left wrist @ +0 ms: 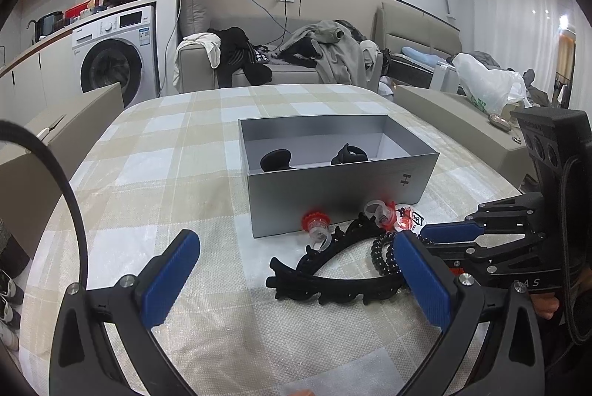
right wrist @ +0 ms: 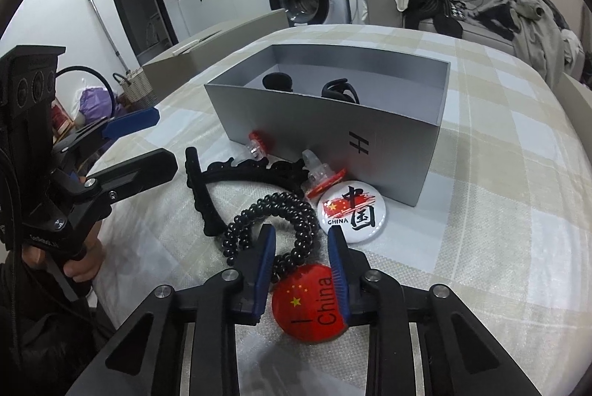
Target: Organize jewelry
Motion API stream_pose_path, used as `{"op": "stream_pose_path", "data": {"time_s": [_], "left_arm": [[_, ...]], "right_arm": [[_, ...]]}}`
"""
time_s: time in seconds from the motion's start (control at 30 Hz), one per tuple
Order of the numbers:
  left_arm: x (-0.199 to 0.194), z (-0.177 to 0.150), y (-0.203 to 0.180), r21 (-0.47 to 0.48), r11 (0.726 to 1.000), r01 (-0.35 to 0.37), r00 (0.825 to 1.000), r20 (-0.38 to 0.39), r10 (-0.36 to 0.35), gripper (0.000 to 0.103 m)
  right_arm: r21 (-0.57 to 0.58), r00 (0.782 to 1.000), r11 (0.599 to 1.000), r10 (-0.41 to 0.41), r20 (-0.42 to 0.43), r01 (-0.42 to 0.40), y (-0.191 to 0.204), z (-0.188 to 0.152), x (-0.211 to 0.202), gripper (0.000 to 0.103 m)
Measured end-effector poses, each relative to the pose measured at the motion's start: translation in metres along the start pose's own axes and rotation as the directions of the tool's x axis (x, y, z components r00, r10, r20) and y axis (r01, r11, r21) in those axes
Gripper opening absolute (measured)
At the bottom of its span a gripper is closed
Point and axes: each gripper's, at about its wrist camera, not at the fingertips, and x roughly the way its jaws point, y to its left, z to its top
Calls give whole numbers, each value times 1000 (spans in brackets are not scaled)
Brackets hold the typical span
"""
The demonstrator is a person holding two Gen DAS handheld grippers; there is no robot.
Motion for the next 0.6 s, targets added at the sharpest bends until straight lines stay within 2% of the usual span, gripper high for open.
{"op": "stream_pose_path", "data": {"time_s": [0.07,0.2,0.47,0.6], "left_arm": [[0,0,0,-1,1000,2,1000,-1,-2,102],[1,0,0,-2,1000,2,1000,-3,-2,102],[2,-2,2,-2,1000,10,1000,-14,-10,102],[4,-2,-3,14,999,39,998,-44,-39,102]], "right_arm": [[-4,1000,1000,0,2,0,1,0,0,23],[-8,1000,1000,-7,21,7,3,-1,-3,10],[84,989,996,31,147,-44,-16,0,-22,9],[145,985,987,45,165,-70,-28,2,-26,9]]}}
